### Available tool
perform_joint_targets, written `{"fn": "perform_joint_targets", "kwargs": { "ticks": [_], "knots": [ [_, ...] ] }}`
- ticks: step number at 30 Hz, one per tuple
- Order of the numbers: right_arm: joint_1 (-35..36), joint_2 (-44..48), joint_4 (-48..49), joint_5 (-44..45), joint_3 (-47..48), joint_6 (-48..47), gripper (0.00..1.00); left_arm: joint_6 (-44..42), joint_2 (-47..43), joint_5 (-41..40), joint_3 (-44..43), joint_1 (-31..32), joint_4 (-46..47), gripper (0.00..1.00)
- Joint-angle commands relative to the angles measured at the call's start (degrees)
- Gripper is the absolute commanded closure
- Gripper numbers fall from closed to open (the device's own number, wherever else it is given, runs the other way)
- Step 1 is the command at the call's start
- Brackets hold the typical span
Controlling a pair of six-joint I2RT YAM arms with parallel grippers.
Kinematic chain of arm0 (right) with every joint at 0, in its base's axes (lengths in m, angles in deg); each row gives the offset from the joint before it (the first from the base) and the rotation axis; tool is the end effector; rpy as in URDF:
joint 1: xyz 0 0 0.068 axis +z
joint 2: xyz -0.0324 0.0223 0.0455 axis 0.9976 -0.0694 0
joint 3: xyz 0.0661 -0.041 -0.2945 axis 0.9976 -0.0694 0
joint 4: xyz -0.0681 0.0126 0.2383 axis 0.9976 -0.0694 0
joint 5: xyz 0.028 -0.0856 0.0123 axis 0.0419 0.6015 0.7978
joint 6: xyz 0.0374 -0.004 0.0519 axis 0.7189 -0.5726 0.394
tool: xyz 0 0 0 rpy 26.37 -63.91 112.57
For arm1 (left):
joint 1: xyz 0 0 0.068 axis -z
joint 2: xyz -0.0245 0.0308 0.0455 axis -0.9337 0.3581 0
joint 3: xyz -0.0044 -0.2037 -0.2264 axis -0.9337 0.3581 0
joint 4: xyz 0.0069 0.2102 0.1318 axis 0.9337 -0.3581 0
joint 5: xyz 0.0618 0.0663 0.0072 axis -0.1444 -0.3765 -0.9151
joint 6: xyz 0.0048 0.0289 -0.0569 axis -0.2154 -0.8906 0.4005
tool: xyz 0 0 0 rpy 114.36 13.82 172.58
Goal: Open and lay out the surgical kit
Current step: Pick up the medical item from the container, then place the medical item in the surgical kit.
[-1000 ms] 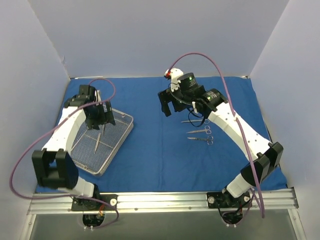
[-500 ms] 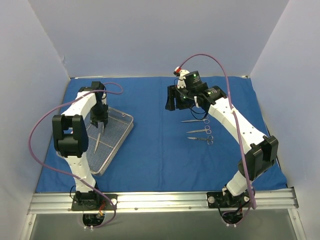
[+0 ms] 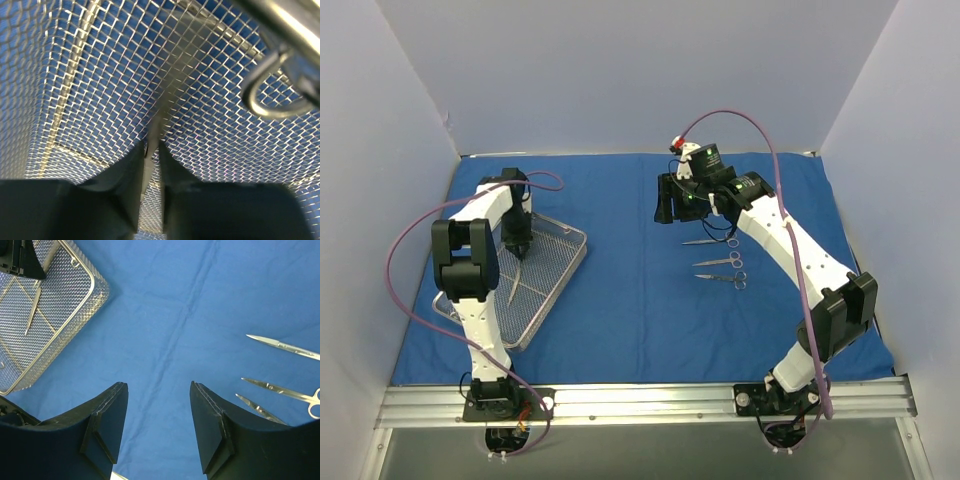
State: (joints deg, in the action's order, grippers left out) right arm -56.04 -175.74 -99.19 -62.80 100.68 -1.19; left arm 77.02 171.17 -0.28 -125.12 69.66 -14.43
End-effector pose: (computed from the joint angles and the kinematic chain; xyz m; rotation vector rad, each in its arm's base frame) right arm 0.3155 0.1955 0.4001 -0.4050 2.1502 0.7216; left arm 0.4199 0.0013 0.1925 -0.1273 3.0278 0.1787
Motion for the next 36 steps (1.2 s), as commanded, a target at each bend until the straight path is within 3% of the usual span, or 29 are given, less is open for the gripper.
{"fn": "perform_joint_targets", "kwargs": {
  "ticks": [1,3,7,11,13,14,16,20,24,28,36],
  "knots": [
    [-0.18,2.68,-1.66,1.83,0.51,1.35,0.48,-1.24,0.83,1.60,-2.31,-0.29,1.49,0.80],
    [0.08,2.25,-2.36,3.05,1.13,1.70,0.48,-0.89,-0.31,2.21,-2.23,-0.29,1.14,0.97],
    [0.00,0.14,-4.56,5.26,4.29,1.97,0.51,1.57,-5.84,2.31,-2.22,-0.29,-3.58,0.98],
    [0.43,-7.05,-9.39,3.42,12.53,1.17,0.53,4.91,-16.79,4.31,-2.23,-0.29,-9.23,0.98],
    [0.87,-8.65,-8.87,0.10,14.22,2.48,0.53,6.67,-21.21,7.91,-1.09,-0.29,-8.80,0.98],
    [0.87,-10.05,-7.91,-1.84,15.79,3.45,0.53,7.11,-25.49,14.54,0.92,-0.03,-7.75,0.98],
    [1.13,-11.55,-6.68,-5.36,17.47,5.73,0.53,10.00,-28.95,19.50,2.95,1.89,-4.42,0.98],
    [1.66,-15.94,-0.81,-13.35,20.90,17.65,0.61,14.75,-34.49,28.57,5.77,5.94,0.07,0.98],
    [3.06,-18.23,5.36,-15.92,22.66,28.47,0.69,17.13,-34.59,30.17,4.28,12.09,0.96,0.98],
    [6.14,-19.55,5.28,-14.17,27.05,31.32,0.64,18.89,-34.33,31.48,4.11,15.78,3.41,0.98],
    [8.25,-17.62,4.49,-12.32,23.89,30.97,0.59,19.86,-32.31,32.19,2.70,20.18,4.83,0.98]
  ]
}}
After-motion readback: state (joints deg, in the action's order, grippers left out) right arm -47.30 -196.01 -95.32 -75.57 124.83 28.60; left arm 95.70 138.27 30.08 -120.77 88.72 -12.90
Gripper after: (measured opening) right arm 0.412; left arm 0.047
